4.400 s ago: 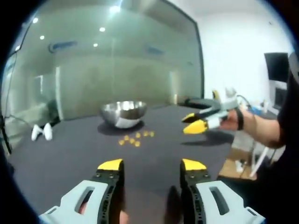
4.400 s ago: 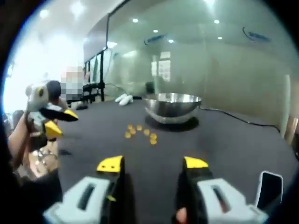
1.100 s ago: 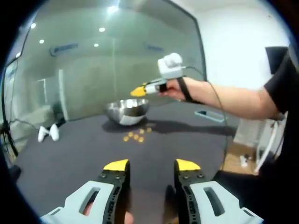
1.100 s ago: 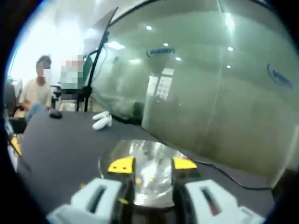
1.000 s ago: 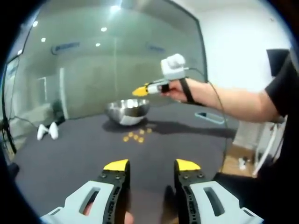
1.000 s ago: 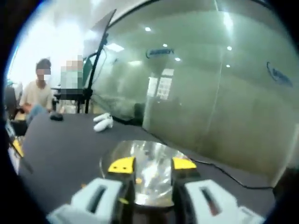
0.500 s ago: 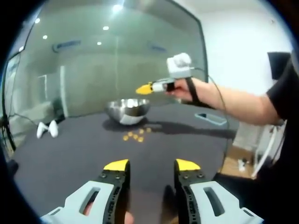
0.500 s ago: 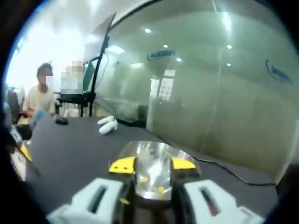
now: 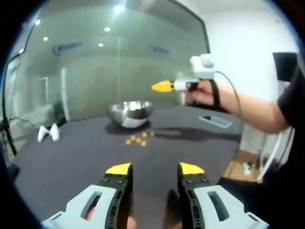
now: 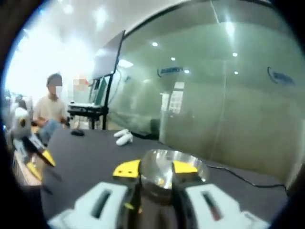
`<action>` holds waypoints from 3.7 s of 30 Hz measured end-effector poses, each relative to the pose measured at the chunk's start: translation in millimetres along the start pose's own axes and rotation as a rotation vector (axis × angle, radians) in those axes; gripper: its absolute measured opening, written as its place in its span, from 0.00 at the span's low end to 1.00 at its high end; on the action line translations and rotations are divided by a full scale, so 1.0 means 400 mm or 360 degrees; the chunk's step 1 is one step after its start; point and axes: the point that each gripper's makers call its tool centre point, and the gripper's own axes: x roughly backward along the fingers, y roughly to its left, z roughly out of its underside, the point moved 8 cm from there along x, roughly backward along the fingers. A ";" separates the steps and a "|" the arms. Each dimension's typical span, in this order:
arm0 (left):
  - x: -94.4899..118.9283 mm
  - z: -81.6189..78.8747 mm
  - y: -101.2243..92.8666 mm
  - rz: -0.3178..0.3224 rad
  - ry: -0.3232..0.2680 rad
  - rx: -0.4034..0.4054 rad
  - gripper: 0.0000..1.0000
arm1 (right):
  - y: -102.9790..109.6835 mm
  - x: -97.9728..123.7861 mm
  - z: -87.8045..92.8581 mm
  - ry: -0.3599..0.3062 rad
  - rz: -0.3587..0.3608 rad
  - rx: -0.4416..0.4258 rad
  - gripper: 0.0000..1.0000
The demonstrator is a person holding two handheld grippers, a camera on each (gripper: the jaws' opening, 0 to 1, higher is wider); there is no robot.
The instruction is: Pick up the QQ candy scattered on the table and place it into the stainless steel bowl on the table
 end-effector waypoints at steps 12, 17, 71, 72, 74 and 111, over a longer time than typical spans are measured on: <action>-0.008 -0.002 -0.001 0.0008 0.0007 -0.0009 0.39 | 0.030 0.095 0.167 0.0169 -0.0041 -0.0118 0.26; -0.014 -0.003 -0.004 0.0017 0.0006 -0.0008 0.39 | 0.018 0.102 0.204 0.0224 -0.0023 -0.0150 0.25; 0.007 0.012 0.022 -0.0041 0.0032 0.0012 0.39 | 0.103 -0.069 0.199 0.0331 -0.0069 -0.0152 0.08; 0.005 0.013 0.022 -0.0038 0.0034 0.0010 0.39 | 0.095 -0.066 0.176 0.0281 -0.0027 -0.0136 0.09; 0.001 0.011 0.019 -0.0032 0.0039 0.0001 0.39 | 0.071 -0.060 0.127 0.0171 0.0090 -0.0073 0.09; 0.015 0.011 0.018 -0.0035 0.0050 -0.0003 0.39 | -0.086 -0.237 0.034 0.0069 0.0172 -0.0100 0.32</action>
